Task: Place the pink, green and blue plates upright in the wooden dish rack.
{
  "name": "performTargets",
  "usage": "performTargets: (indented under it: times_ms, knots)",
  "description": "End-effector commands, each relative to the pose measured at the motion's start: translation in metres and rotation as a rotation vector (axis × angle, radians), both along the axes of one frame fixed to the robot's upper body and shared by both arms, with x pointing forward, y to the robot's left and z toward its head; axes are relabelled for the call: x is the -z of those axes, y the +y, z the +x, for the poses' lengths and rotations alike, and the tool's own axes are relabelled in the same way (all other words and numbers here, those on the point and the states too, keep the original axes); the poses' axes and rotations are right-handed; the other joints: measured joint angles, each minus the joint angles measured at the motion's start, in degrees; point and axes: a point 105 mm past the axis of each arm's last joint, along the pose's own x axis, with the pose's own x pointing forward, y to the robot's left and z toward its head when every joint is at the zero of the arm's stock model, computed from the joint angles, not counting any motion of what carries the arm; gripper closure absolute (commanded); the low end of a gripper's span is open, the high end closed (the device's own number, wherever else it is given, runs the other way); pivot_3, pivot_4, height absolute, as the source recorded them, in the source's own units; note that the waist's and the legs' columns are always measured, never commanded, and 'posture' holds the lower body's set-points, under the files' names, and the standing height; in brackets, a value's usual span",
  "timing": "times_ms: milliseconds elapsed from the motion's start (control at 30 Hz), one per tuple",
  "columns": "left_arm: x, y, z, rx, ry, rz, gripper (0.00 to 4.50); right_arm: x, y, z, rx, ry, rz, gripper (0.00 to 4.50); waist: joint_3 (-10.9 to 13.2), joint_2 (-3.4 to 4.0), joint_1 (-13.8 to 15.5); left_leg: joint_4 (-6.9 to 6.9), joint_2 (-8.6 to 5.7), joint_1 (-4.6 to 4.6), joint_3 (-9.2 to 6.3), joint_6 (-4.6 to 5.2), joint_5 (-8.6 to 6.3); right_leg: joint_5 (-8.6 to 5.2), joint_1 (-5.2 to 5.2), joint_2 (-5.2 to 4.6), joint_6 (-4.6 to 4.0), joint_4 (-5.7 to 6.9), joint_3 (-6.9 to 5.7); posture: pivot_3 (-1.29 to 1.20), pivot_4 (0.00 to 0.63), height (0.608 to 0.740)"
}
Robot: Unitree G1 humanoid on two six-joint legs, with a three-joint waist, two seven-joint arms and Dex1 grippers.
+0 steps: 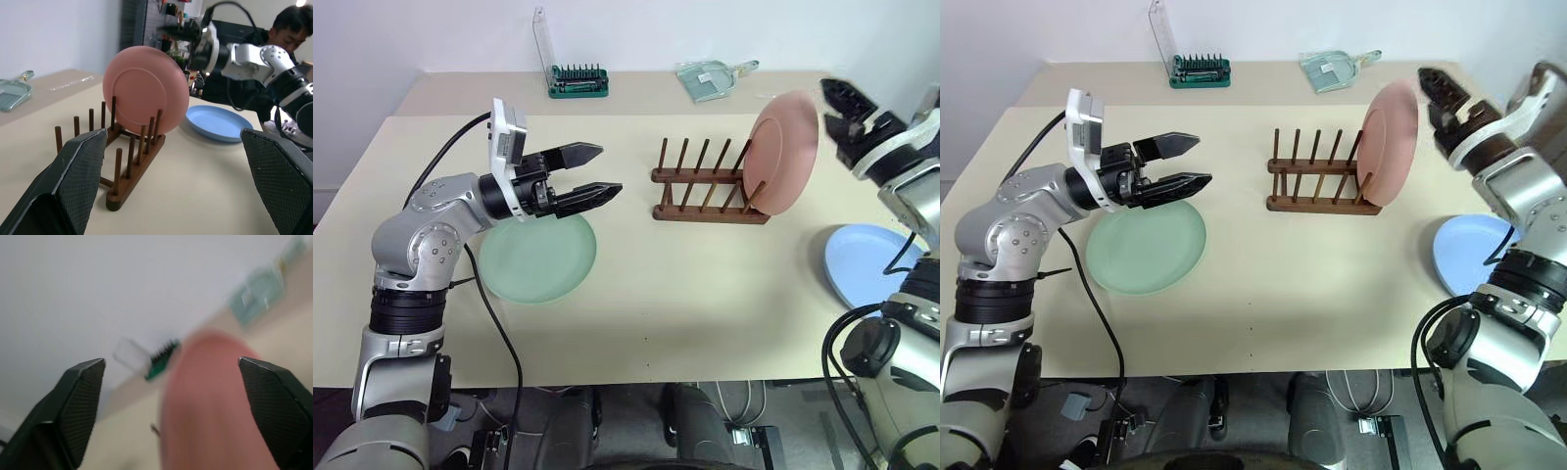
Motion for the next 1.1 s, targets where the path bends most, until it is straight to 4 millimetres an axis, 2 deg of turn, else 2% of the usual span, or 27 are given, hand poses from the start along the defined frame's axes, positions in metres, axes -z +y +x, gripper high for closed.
performTargets:
  times_ms: [33, 133, 233, 300, 333, 367, 433, 567, 633, 733, 800, 867, 967, 1100]
  knots:
    - [-0.009, 0.001, -0.004, 0.000, -0.054, -0.003, 0.00, -0.046, -0.017, -0.021, 0.059, -0.230, -0.018, 0.02, 0.00, 0.00, 0.01, 0.00, 0.00, 0.00, 0.01, 0.00, 0.00, 0.00, 0.00, 0.00, 0.00, -0.04, 0.00, 0.00, 0.150, 0.724]
    - [-0.008, 0.003, -0.001, -0.019, -0.053, 0.009, 0.00, -0.063, -0.017, -0.039, 0.030, -0.368, -0.096, 0.02, 0.00, 0.00, 0.09, 0.00, 0.00, -0.01, 0.00, 0.00, 0.00, 0.00, 0.00, 0.00, 0.00, -0.17, 0.00, 0.00, 0.150, 0.724]
    - [-0.006, 0.011, 0.012, -0.095, -0.011, 0.034, 0.00, -0.066, 0.024, -0.077, -0.245, -0.486, -0.265, 0.02, 0.00, 0.00, 0.12, -0.04, 0.01, -0.02, 0.00, 0.00, 0.00, 0.00, 0.00, 0.01, 0.00, -0.24, -0.01, 0.00, 0.150, 0.724]
    - [0.004, 0.027, 0.033, -0.228, 0.041, 0.159, 0.00, -0.041, 0.063, -0.106, -0.479, -0.474, -0.499, 0.02, 0.00, 0.00, 0.20, -0.06, 0.01, -0.02, -0.02, 0.00, 0.00, 0.00, 0.01, 0.01, 0.00, -0.27, -0.02, 0.00, 0.150, 0.724]
    - [0.013, 0.038, 0.044, -0.317, 0.091, 0.259, 0.00, -0.026, 0.076, -0.112, -0.541, -0.448, -0.603, 0.02, -0.01, -0.01, 0.14, -0.06, 0.01, -0.02, -0.06, 0.00, 0.00, 0.00, 0.02, 0.02, 0.00, -0.27, -0.04, 0.00, 0.150, 0.724]
    - [0.022, 0.050, 0.052, -0.391, 0.155, 0.365, 0.00, -0.016, 0.082, -0.113, -0.576, -0.426, -0.649, 0.02, -0.01, -0.02, -0.08, -0.06, 0.02, -0.01, -0.09, 0.01, 0.00, 0.00, 0.03, 0.05, 0.00, -0.27, -0.06, 0.00, 0.150, 0.724]
    - [0.023, 0.066, 0.051, -0.429, 0.332, 0.422, 0.00, -0.009, 0.088, -0.112, -0.599, -0.420, -0.659, 0.02, 0.01, -0.05, -0.55, -0.04, 0.01, 0.03, -0.06, 0.01, -0.01, 0.02, 0.04, 0.05, 0.01, -0.26, -0.01, 0.00, 0.150, 0.724]
    - [-0.002, 0.084, 0.061, -0.544, 0.542, 0.323, 0.00, -0.010, 0.091, -0.107, -0.602, -0.434, -0.598, 0.02, 0.04, -0.10, 0.21, -0.01, 0.00, 0.02, -0.08, 0.01, -0.01, 0.02, 0.04, 0.04, 0.01, -0.25, 0.01, 0.00, 0.150, 0.724]
    - [-0.004, 0.107, 0.064, -0.665, 0.558, 0.390, 0.00, -0.006, 0.093, -0.104, -0.608, -0.421, -0.584, 0.02, 0.05, -0.12, 0.36, -0.01, 0.00, -0.02, -0.13, 0.00, 0.00, 0.01, 0.04, 0.04, 0.02, -0.25, -0.05, 0.00, 0.150, 0.724]
    - [-0.006, 0.137, 0.055, -0.767, 0.633, 0.454, 0.00, -0.002, 0.094, -0.101, -0.625, -0.410, -0.547, 0.02, 0.06, -0.14, -0.21, -0.06, 0.00, -0.04, -0.08, 0.01, -0.01, 0.00, 0.03, 0.04, 0.04, -0.27, -0.04, 0.00, 0.150, 0.724]
    - [0.002, 0.151, 0.048, -0.801, 0.708, 0.482, 0.00, -0.004, 0.094, -0.098, -0.621, -0.420, -0.519, 0.02, 0.07, -0.14, -0.36, -0.11, 0.00, -0.03, -0.03, 0.01, -0.01, 0.00, 0.00, 0.05, 0.04, -0.26, -0.02, 0.00, 0.150, 0.724]
    - [0.020, 0.160, 0.039, -0.828, 0.822, 0.534, 0.00, -0.002, 0.097, -0.095, -0.627, -0.422, -0.505, 0.02, 0.07, -0.14, -0.14, -0.10, 0.01, -0.03, -0.03, 0.01, -0.01, -0.01, -0.02, 0.04, 0.04, -0.26, -0.02, 0.00, 0.150, 0.724]
    - [0.047, 0.161, 0.022, -0.791, 0.980, 0.614, 0.00, 0.002, 0.100, -0.092, -0.637, -0.413, -0.497, 0.02, 0.07, -0.14, 0.20, -0.06, 0.00, -0.04, -0.03, 0.01, -0.01, -0.01, -0.02, 0.03, 0.04, -0.26, -0.02, 0.00, 0.150, 0.724]
    - [0.063, 0.162, 0.012, -0.774, 1.128, 0.645, 0.00, 0.002, 0.103, -0.089, -0.646, -0.399, -0.476, 0.02, 0.13, -0.25, 0.50, -0.02, 0.00, -0.08, -0.06, 0.01, -0.01, -0.01, -0.01, 0.03, 0.03, -0.25, -0.02, 0.00, 0.150, 0.724]
